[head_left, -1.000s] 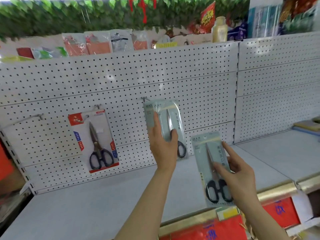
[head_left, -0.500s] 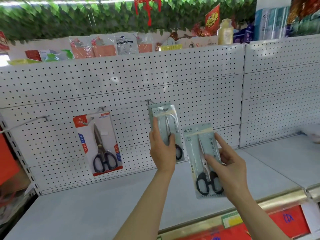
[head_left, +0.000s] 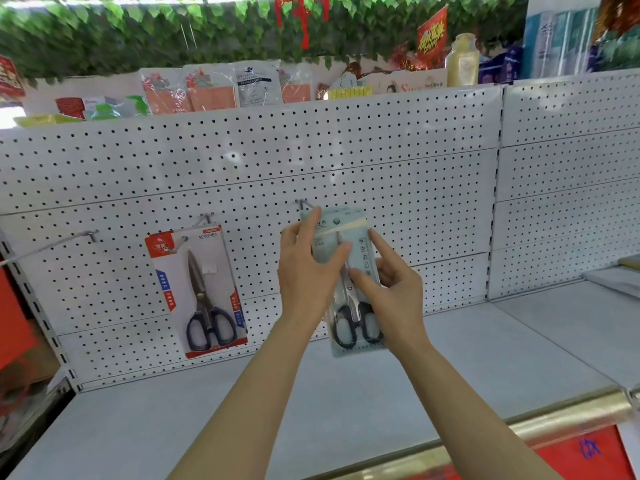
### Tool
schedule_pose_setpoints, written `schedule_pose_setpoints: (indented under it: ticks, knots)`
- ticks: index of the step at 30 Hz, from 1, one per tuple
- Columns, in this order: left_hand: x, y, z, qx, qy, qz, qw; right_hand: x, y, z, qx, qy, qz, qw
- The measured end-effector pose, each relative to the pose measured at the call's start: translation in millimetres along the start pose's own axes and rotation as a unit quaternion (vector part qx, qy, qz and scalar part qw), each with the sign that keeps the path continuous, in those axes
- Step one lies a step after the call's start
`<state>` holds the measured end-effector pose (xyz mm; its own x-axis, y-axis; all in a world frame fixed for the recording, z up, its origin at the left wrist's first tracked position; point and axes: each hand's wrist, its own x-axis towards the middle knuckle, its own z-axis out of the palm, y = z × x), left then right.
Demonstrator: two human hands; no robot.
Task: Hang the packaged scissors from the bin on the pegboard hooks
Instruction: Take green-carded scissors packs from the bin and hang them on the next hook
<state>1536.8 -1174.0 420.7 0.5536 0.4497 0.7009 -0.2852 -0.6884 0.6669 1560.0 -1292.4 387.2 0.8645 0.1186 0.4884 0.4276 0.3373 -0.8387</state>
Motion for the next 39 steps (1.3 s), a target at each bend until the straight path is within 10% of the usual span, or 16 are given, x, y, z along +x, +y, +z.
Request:
schedule_pose_setpoints:
  ticks: [10, 22, 31, 39]
  knots:
    - [17, -6, 8, 0.074, -0.028, 0.027, 0.997, 13, 24, 2, 0.048, 0.019, 0.022, 0.998]
    - [32, -38, 11, 0.138, -0.055, 0.055, 0.987, 34, 52, 4, -0.191, 0.036, -0.054, 0.979]
    - [-36, -23, 29, 0.155, -0.011, 0.337, 0.929, -8, 33, -91, -0.565, 0.124, -0.308, 0.755]
    - [-159, -23, 133, 0.135, -0.232, 0.356, 0.895, -127, 65, -243, -0.688, 0.129, -0.163, 0.695]
